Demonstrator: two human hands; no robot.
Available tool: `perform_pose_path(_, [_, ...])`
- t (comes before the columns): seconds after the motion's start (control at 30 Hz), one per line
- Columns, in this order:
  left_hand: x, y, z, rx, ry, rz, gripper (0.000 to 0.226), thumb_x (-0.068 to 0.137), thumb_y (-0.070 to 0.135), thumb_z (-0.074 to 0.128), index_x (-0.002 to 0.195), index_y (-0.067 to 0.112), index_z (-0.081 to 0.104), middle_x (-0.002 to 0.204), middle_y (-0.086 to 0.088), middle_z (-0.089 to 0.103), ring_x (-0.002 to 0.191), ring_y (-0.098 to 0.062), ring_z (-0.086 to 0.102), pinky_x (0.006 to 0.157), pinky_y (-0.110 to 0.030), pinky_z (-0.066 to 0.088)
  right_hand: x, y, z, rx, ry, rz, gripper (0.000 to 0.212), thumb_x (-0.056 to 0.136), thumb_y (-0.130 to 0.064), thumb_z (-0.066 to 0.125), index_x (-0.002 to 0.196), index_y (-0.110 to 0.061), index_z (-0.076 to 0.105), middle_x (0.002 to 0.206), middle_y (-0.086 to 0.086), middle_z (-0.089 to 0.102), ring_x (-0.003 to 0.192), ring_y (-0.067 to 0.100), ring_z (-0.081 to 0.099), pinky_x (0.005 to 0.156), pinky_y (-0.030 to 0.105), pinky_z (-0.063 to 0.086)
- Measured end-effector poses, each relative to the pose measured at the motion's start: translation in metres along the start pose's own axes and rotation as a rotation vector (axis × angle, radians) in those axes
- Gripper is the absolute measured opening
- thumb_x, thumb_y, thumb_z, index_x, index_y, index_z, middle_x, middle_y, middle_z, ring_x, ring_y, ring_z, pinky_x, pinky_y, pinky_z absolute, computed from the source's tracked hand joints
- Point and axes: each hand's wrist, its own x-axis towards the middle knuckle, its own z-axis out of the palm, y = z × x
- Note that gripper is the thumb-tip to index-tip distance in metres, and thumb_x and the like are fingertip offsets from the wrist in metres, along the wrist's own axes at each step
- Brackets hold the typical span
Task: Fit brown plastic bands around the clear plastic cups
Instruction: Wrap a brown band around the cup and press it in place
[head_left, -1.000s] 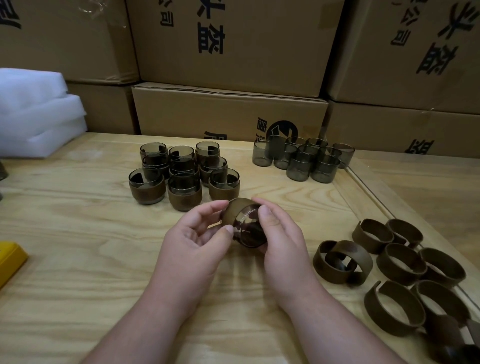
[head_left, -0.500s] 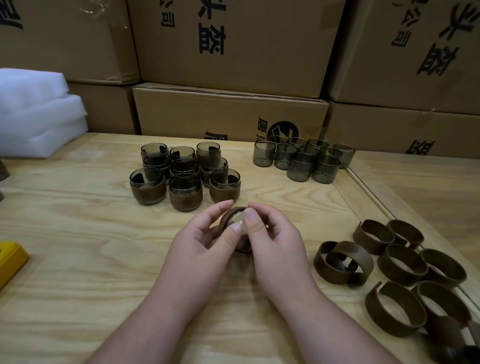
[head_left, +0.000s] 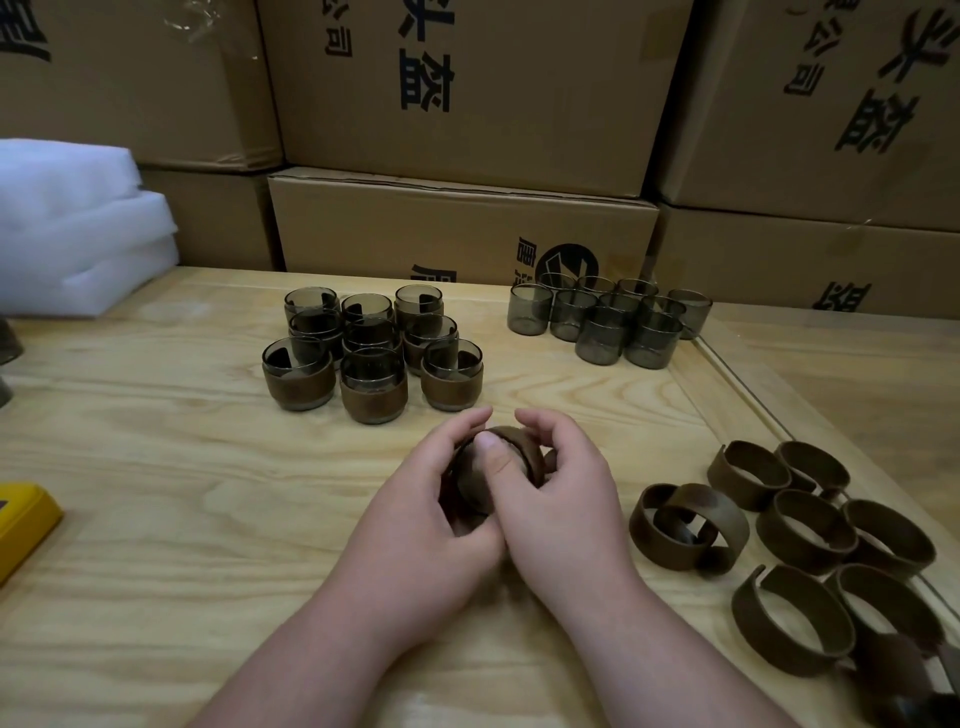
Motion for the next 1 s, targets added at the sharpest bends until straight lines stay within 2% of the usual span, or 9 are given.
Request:
perform_pose_path(0.1, [0.002, -0.001, 0.0, 0.018, 0.007, -0.003, 0.071, 0.072, 0.029, 0.072, 0.126, 0.068, 0.047, 0.13, 0.045, 0.054, 0.118, 0.013, 0.059, 0.099, -0.016, 0.048, -0.002, -0.003, 0.001, -0.041, -0.006, -0.116, 0.059, 0.076, -0.043, 0.073, 0.131, -0.045, 0.051, 0.112, -0.034, 0.048, 0.121, -0.004, 0.042, 0.104, 0.019, 0.038])
perform_pose_path(0.2, [0.003, -0.003, 0.0, 0.02, 0.015, -0.005, 0.079, 0.075, 0.017, 0.075, 0.124, 0.072, 0.048, 0.129, 0.043, 0.055, 0.116, 0.013, 0.06, 0.09, -0.007, 0.048, -0.002, -0.003, 0.0, -0.053, -0.043, -0.195, 0.062, 0.079, -0.026, 0.071, 0.135, -0.043, 0.05, 0.123, -0.036, 0.044, 0.127, -0.006, 0.039, 0.111, 0.022, 0.035])
perform_pose_path(0.33, [0.003, -0.007, 0.0, 0.054, 0.038, 0.001, 0.083, 0.082, 0.003, 0.074, 0.133, 0.063, 0.048, 0.138, 0.021, 0.058, 0.121, 0.007, 0.059, 0.097, -0.016, 0.051, -0.002, -0.003, -0.001, -0.043, -0.07, -0.268, 0.059, 0.081, -0.011, 0.07, 0.129, -0.043, 0.055, 0.123, -0.034, 0.047, 0.128, -0.005, 0.041, 0.109, 0.015, 0.036])
perform_pose_path(0.43, [0.004, -0.006, 0.0, 0.061, 0.078, -0.016, 0.079, 0.082, 0.005, 0.076, 0.132, 0.06, 0.05, 0.137, 0.013, 0.058, 0.118, 0.002, 0.063, 0.099, -0.028, 0.055, -0.004, -0.004, -0.001, 0.011, -0.095, -0.287, 0.052, 0.08, -0.013, 0.066, 0.121, -0.044, 0.059, 0.119, -0.031, 0.053, 0.126, 0.0, 0.049, 0.102, 0.011, 0.04])
perform_pose_path(0.57, [0.005, -0.007, -0.004, 0.207, 0.17, -0.004, 0.064, 0.077, 0.016, 0.08, 0.116, 0.06, 0.054, 0.124, 0.034, 0.05, 0.109, 0.015, 0.056, 0.084, -0.006, 0.049, -0.009, -0.005, 0.001, 0.118, -0.138, -0.282, 0.048, 0.077, -0.02, 0.062, 0.121, -0.04, 0.063, 0.117, -0.02, 0.062, 0.121, 0.001, 0.057, 0.093, 0.004, 0.041])
perform_pose_path(0.7, [0.007, -0.011, -0.007, 0.319, 0.311, -0.025, 0.037, 0.077, 0.017, 0.078, 0.092, 0.043, 0.059, 0.111, 0.03, 0.052, 0.108, 0.014, 0.05, 0.08, 0.001, 0.036, -0.009, -0.005, 0.001, 0.15, -0.078, -0.267, 0.041, 0.079, -0.022, 0.063, 0.117, -0.037, 0.065, 0.118, -0.02, 0.065, 0.122, -0.002, 0.056, 0.098, 0.003, 0.036])
perform_pose_path(0.77, [0.008, -0.012, -0.011, 0.367, 0.379, -0.062, 0.035, 0.077, 0.016, 0.079, 0.088, 0.042, 0.057, 0.109, 0.025, 0.052, 0.106, 0.015, 0.048, 0.079, -0.004, 0.034, -0.007, -0.004, 0.0, 0.153, -0.046, -0.222, 0.033, 0.083, -0.022, 0.064, 0.11, -0.041, 0.064, 0.115, -0.022, 0.066, 0.119, -0.004, 0.057, 0.096, 0.006, 0.04])
perform_pose_path(0.87, [0.011, -0.012, -0.021, 0.383, 0.507, -0.156, 0.027, 0.077, 0.028, 0.079, 0.085, 0.04, 0.056, 0.107, 0.018, 0.051, 0.095, 0.001, 0.047, 0.086, -0.02, 0.035, -0.006, -0.003, 0.0, 0.125, -0.024, -0.181, 0.035, 0.089, -0.014, 0.07, 0.105, -0.044, 0.063, 0.11, -0.023, 0.066, 0.113, -0.006, 0.058, 0.09, 0.009, 0.042])
perform_pose_path(1.0, [0.013, -0.012, -0.033, 0.402, 0.654, -0.295, 0.025, 0.077, 0.036, 0.08, 0.082, 0.039, 0.055, 0.111, 0.011, 0.038, 0.107, -0.014, 0.036, 0.094, -0.026, 0.028, -0.007, -0.004, 0.0, 0.143, -0.022, -0.163, 0.036, 0.089, -0.011, 0.07, 0.103, -0.043, 0.064, 0.109, -0.03, 0.064, 0.11, -0.006, 0.059, 0.085, 0.008, 0.042])
